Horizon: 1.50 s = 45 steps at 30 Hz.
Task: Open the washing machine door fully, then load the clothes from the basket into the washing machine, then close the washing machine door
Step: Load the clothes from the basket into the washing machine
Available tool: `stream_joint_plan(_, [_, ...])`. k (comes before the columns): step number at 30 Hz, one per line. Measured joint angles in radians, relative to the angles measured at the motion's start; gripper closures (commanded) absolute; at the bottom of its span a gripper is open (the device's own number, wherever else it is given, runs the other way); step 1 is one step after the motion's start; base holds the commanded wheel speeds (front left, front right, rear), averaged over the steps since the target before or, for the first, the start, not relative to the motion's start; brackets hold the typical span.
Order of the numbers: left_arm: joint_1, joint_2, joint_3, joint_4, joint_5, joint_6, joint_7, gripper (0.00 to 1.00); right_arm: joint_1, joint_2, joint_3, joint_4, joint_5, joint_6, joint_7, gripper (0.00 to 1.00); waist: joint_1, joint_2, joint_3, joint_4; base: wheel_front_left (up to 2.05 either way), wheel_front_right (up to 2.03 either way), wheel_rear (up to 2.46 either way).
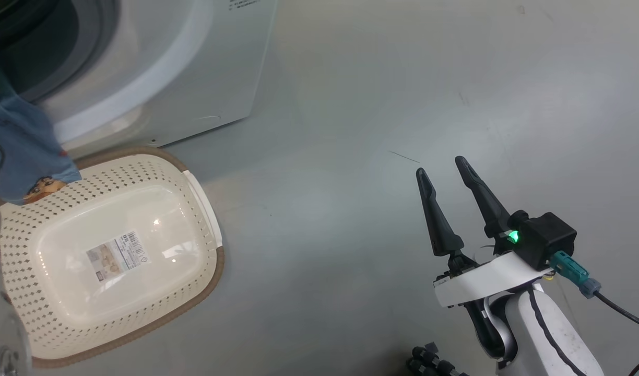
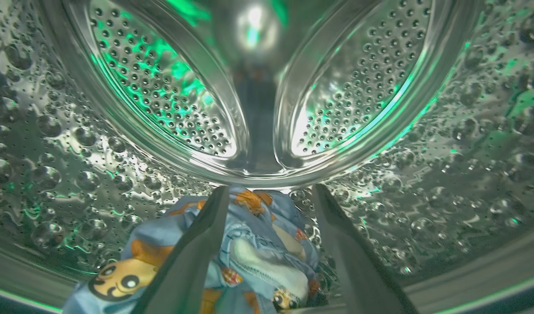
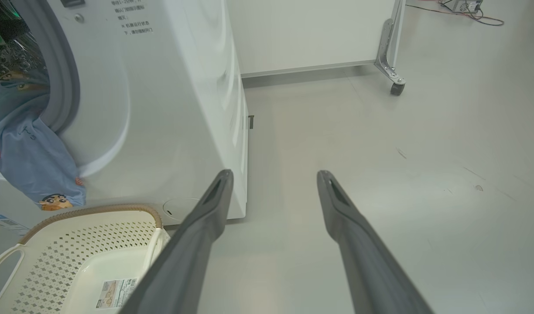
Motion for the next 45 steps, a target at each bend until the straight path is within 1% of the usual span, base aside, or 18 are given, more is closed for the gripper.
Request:
stream_joint_plan(4, [0.039, -0.026, -0.005, 0.009, -0.003, 0.000, -0.034, 0.00, 0.000, 0.000, -0.018, 0.000, -0.009, 0.000, 0.000, 0.00, 0.0000, 0.0000, -0.016, 0.032, 0.00, 0.00, 0.00])
stream_joint_plan(10, [0.072, -0.061, 0.005, 0.007, -0.043, -0.008, -0.076, 0.00, -0.007, 0.000, -0.045, 0.000, -0.024, 0.000, 0.000, 0.00, 0.0000, 0.0000, -0.034, 0.075, 0.00, 0.00, 0.00])
stream_joint_plan(13, [0.106, -0.085, -0.004, 0.002, -0.044, -0.025, -0.086, 0.00, -0.014, 0.000, -0.061, 0.000, -0.030, 0.000, 0.000, 0.00, 0.0000, 0.0000, -0.045, 0.102, 0.00, 0.00, 0.00])
stream_joint_plan(14, [0.133, -0.100, -0.009, -0.006, -0.047, -0.042, -0.095, 0.00, -0.015, -0.001, -0.070, 0.000, -0.036, 0.000, 0.000, 0.00, 0.0000, 0.0000, -0.052, 0.119, 0.00, 0.00, 0.00])
stream_joint_plan(16, [0.154, -0.116, -0.013, -0.016, -0.055, -0.059, -0.101, 0.00, -0.015, -0.001, -0.081, 0.000, -0.040, 0.000, 0.000, 0.00, 0.0000, 0.0000, -0.058, 0.137, 0.00, 0.00, 0.00])
stream_joint_plan(23, [0.230, -0.164, -0.029, -0.068, -0.060, -0.103, -0.112, 0.00, -0.016, -0.002, -0.125, -0.001, -0.068, 0.001, 0.000, 0.00, 0.0000, 0.0000, -0.074, 0.201, 0.00, 0.00, 0.00])
stream_joint_plan(26, [0.279, -0.167, -0.044, -0.093, -0.059, -0.120, -0.115, 0.00, -0.018, -0.002, -0.136, -0.001, -0.080, 0.002, 0.000, 0.00, 0.0000, 0.0000, -0.079, 0.227, 0.00, 0.00, 0.00])
stream_joint_plan(32, [0.375, -0.168, -0.057, -0.146, -0.054, -0.129, -0.115, 0.00, -0.018, -0.006, -0.168, -0.007, -0.092, 0.006, 0.000, 0.00, -0.0001, 0.0000, -0.086, 0.273, 0.00, 0.00, 0.00])
stream_joint_plan(40, [0.500, -0.176, -0.052, -0.291, -0.054, -0.139, -0.115, 0.00, -0.018, -0.007, -0.191, -0.013, -0.106, 0.010, 0.000, 0.00, -0.0001, 0.0000, -0.087, 0.321, 0.00, 0.00, 0.00])
stream_joint_plan(45, [0.590, -0.182, -0.049, -0.355, -0.060, -0.156, -0.115, 0.00, -0.018, -0.007, -0.202, -0.015, -0.112, 0.014, 0.000, 0.00, 0.0000, 0.0000, -0.086, 0.342, 0.00, 0.00, 0.00])
